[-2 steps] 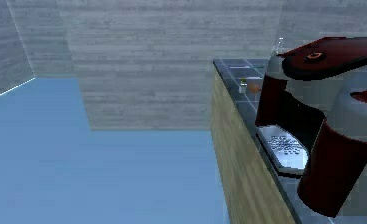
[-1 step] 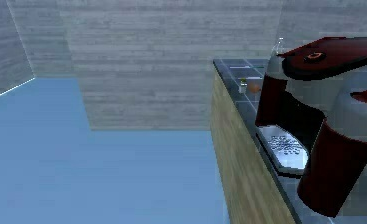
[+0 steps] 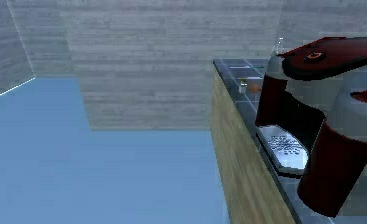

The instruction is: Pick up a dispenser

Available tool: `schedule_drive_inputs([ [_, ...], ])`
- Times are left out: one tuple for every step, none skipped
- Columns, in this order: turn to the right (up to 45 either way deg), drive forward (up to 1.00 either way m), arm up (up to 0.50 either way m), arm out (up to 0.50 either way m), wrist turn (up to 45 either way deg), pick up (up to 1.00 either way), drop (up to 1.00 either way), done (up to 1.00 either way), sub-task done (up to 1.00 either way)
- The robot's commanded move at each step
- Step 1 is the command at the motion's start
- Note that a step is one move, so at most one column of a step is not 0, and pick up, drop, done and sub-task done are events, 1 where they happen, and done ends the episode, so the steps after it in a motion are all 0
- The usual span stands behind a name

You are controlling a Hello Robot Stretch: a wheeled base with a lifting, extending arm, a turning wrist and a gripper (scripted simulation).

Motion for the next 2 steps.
schedule_drive_inputs([
  [0.0, 0.00, 0.00, 0.00, 45.0, 0.00, 0.00, 0.00, 0.00],
  [0.0, 0.00, 0.00, 0.00, 45.0, 0.00, 0.00, 0.00, 0.00],
])
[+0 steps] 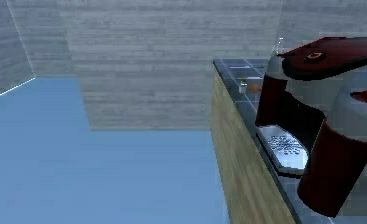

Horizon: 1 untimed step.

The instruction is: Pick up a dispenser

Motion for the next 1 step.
schedule_drive_inputs([
  [0.0, 0.00, 0.00, 0.00, 45.0, 0.00, 0.00, 0.00, 0.00],
])
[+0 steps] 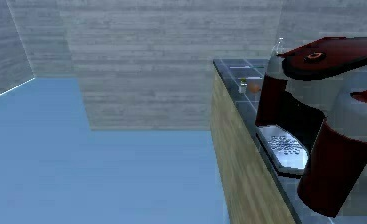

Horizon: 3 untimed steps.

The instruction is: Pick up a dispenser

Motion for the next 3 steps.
schedule_drive_inputs([
  [0.0, 0.00, 0.00, 0.00, 36.0, 0.00, 0.00, 0.00, 0.00],
  [0.0, 0.00, 0.00, 0.00, 0.0, 1.00, 0.00, 0.00, 0.00],
  [0.0, 0.00, 0.00, 0.00, 0.0, 0.00, 0.00, 1.00, 0.00],
])
